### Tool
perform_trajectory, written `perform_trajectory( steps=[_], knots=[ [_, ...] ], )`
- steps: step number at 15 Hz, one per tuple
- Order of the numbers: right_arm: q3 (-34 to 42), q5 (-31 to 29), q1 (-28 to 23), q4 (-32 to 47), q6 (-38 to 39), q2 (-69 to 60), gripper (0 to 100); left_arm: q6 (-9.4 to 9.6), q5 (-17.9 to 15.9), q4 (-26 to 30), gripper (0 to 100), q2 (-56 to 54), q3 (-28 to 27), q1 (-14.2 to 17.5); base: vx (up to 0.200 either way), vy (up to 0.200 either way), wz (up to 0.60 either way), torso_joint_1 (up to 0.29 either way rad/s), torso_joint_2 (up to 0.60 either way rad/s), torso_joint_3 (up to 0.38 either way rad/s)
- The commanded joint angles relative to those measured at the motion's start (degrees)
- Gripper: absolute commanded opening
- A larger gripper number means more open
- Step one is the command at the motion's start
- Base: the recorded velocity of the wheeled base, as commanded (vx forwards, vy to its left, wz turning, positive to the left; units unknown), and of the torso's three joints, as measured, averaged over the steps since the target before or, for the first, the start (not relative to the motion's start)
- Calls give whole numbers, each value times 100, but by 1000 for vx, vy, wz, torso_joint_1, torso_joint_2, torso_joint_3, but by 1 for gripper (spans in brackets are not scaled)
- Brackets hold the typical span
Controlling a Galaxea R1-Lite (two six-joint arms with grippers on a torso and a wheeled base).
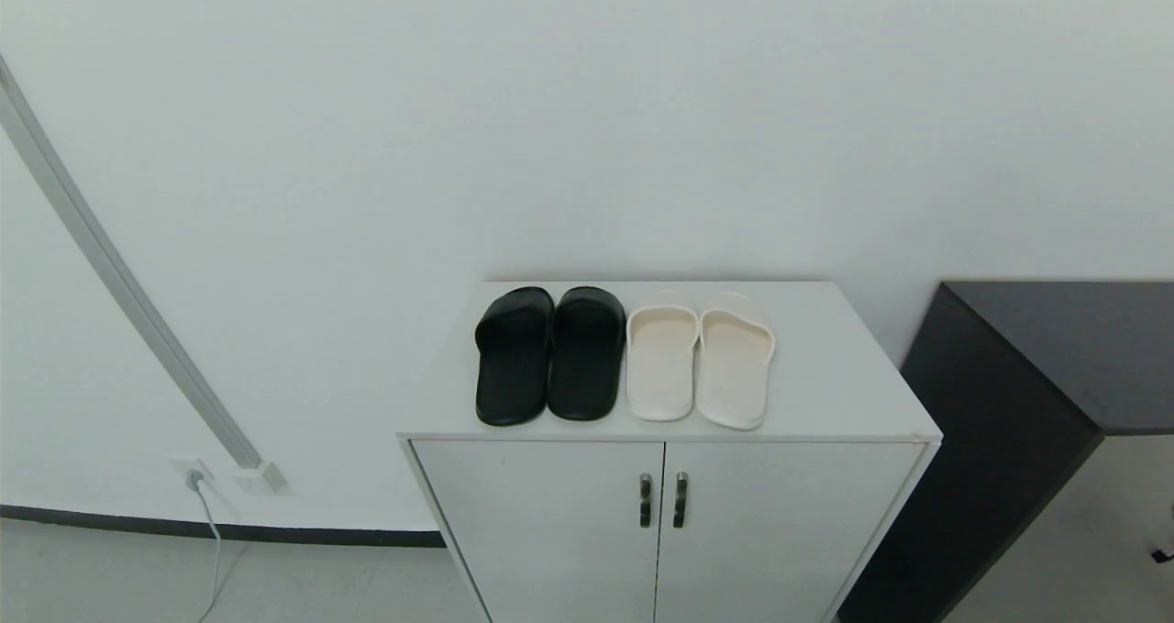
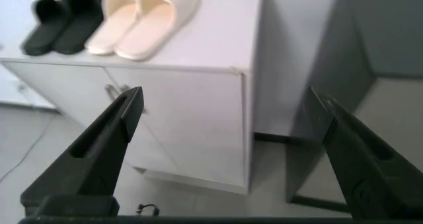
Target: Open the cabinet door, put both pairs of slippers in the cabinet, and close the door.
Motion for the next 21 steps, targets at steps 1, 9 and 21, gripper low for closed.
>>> perform_trajectory(
  steps=[1,9,21],
  knots=[
    [-1006,-430,1235,-234,247,1755,100,0,4,1,0,-1,0,0,0,0,0,0,0,0],
    [-2949,-3453,3951,-929,1214,4541,100,0,4,1,0,-1,0,0,0,0,0,0,0,0],
    [-5172,-5211,4092,-1535,1232,7476,100,-9,4,1,0,-1,0,0,0,0,0,0,0,0]
  ],
)
